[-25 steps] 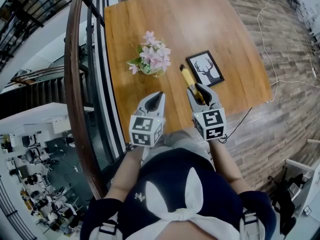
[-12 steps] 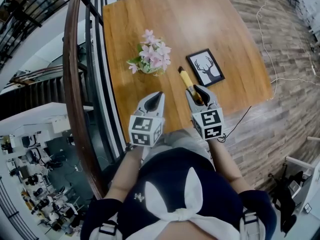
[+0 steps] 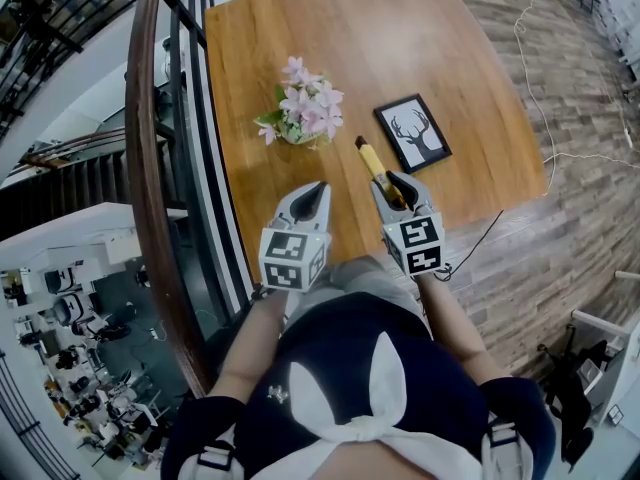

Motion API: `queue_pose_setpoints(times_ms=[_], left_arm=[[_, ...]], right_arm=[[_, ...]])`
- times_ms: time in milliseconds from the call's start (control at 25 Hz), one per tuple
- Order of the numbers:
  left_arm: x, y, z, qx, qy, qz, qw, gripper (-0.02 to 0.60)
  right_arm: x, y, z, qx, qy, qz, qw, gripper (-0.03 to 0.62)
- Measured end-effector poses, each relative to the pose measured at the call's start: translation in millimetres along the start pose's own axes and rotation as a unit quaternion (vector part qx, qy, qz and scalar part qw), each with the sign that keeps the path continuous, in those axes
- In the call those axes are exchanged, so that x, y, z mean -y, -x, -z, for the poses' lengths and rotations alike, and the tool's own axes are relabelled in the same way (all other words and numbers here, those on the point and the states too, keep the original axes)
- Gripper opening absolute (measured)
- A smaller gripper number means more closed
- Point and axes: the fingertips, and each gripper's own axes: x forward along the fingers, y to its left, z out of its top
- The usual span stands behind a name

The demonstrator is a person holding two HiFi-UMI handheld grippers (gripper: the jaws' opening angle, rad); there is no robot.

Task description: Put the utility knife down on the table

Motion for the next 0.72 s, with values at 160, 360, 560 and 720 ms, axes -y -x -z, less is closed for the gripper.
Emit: queue_pose_setpoints(times_ms=[160,360,560,720], left_arm=[[-0.1,-2.1,0.2,-0.002,0.003,0.001,1.0,0.018],[0.7,-3.5,-1.1,-0.001,0.003,0.003,1.0,0.017],[-0.3,-6.1,-2.4,-0.001,0.004,0.004,1.0,0.018],[-0.5,-7.5,-2.3,-0.004,0.005,0.005,1.0,0.018]], right_arm=[[0.8,-3.9,6.1,-0.007,-0.001,-0.002,1.0,0.123],[-0.1,-8.2,13.2,-0.017,-0.003,-0.006,1.0,0.123],[0.2,-13.8,21.1,-0.029,-0.004,-0.009,1.0,0.123],[0.5,-16.1,27.3,-0.037,-0.006,-0.011,0.999,0.123]])
